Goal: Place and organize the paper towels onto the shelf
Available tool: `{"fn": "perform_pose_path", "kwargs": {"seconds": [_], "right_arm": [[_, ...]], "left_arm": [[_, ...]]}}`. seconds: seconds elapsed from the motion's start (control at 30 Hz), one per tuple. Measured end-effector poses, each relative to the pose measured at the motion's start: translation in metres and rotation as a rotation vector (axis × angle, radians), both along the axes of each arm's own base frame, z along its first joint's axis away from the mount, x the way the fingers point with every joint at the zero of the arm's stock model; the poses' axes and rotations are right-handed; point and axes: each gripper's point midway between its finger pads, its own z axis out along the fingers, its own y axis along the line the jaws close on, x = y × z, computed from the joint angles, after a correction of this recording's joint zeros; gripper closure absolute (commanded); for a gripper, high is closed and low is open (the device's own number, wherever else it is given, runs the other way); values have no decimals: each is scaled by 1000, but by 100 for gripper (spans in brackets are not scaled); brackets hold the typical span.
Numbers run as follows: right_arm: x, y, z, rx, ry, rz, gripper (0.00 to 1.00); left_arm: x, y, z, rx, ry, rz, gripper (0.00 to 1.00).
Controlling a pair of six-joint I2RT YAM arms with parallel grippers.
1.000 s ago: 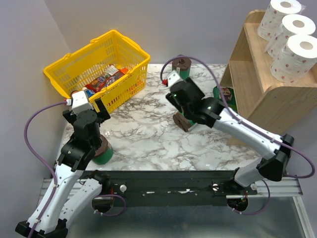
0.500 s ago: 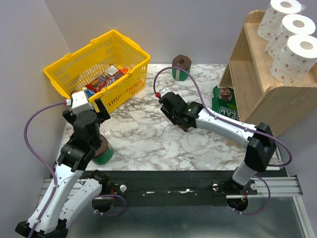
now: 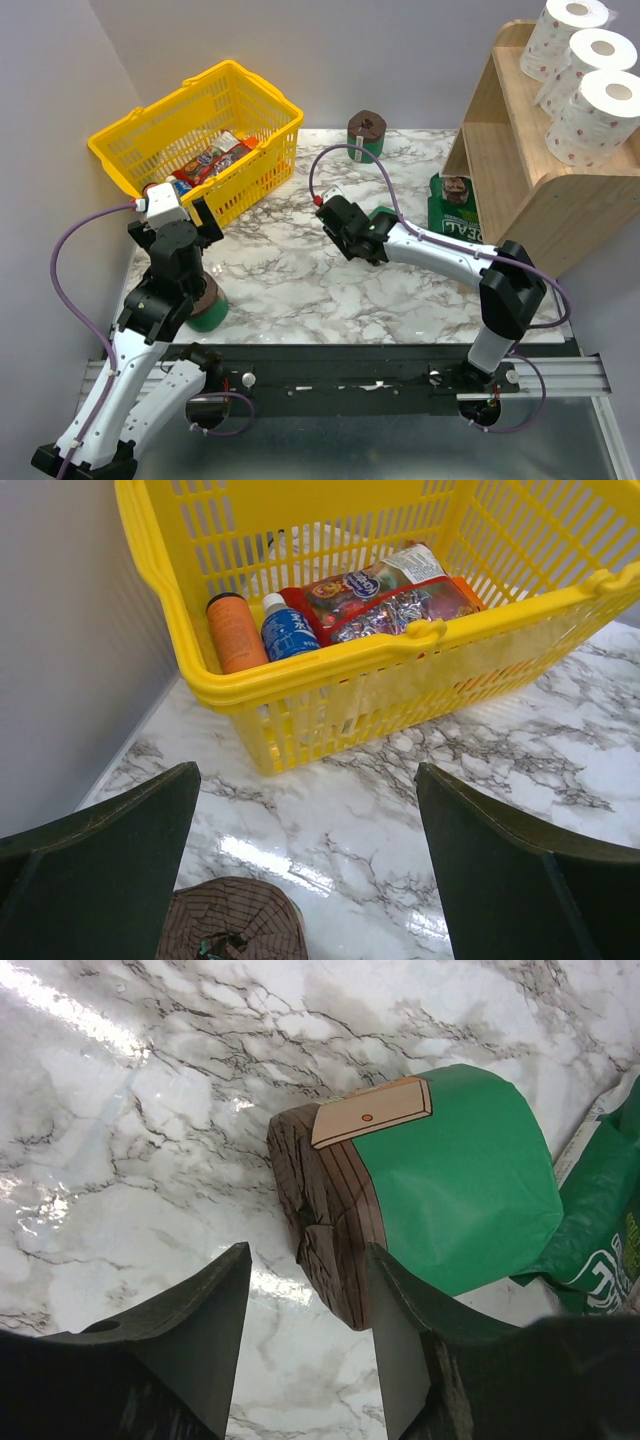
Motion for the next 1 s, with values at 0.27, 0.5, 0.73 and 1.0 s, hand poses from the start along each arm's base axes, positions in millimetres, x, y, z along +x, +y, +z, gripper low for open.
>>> {"fn": "perform_pose_path", "kwargs": {"seconds": [0.27,0.5,0.73,1.0], "right_arm": [[6,-5,-9,-2,0,-29,42],[10,-11,-5,8,-15,-48,42],[15,-24,-9,11,-15,-80,43],[6,-18,-13,52,-4,-77,46]], "left_arm": [[1,-1,-1,3,6,0,1],[3,-1,-3,6,15,0,1],[3,-1,-4,8,19,0,1],[4,-2,-5,9,22,-1,1]]}}
